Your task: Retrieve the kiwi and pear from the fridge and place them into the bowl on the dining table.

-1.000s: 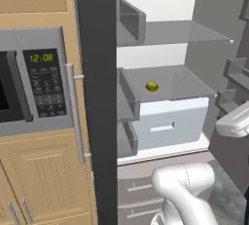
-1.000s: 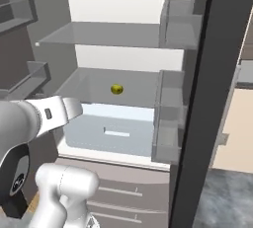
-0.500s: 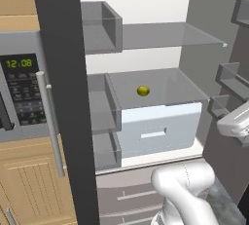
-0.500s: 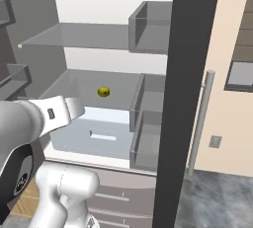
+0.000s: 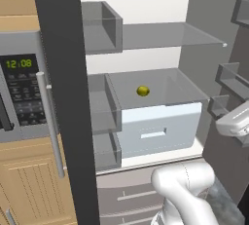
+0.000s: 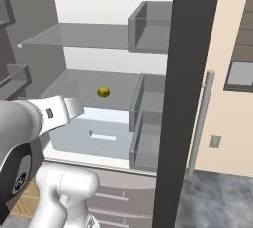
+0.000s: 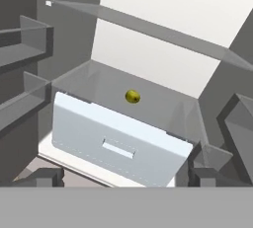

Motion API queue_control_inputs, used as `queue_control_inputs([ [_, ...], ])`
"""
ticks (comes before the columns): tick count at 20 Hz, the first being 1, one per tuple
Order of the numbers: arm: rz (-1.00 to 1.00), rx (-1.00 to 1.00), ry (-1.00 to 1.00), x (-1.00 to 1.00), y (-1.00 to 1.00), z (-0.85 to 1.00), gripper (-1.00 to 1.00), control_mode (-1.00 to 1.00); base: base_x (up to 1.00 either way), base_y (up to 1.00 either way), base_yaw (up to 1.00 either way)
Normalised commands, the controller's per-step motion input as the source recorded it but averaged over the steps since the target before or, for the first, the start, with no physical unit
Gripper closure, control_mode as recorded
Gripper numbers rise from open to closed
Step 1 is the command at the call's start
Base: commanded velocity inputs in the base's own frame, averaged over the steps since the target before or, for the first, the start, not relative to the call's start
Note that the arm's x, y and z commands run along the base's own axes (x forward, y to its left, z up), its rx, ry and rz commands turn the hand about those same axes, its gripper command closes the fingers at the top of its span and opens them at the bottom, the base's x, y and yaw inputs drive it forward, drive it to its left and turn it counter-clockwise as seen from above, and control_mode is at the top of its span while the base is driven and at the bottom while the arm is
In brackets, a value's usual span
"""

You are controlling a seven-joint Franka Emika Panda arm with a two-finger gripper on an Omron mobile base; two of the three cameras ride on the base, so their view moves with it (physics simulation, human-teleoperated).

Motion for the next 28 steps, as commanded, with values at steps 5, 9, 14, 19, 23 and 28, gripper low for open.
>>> queue_control_inputs([
  [5,-0.07,0.00,0.07,0.35,0.20,-0.01,-1.00,-1.00,0.00,0.00,0.00],
  [9,-0.12,0.00,0.06,0.41,0.18,-0.02,-1.00,-1.00,0.00,0.00,0.00],
  [14,-0.12,0.06,0.07,0.45,0.02,-0.17,-1.00,-1.00,0.00,0.00,0.00],
  [19,-0.14,0.16,0.00,0.42,0.00,-0.44,-1.00,-1.00,0.00,0.00,0.00],
  [23,-0.18,0.20,0.00,0.39,0.00,-0.45,-1.00,-1.00,0.00,0.00,0.00],
  [28,-0.08,0.18,0.04,0.42,0.00,-0.21,-1.00,-1.00,0.00,0.00,0.00],
])
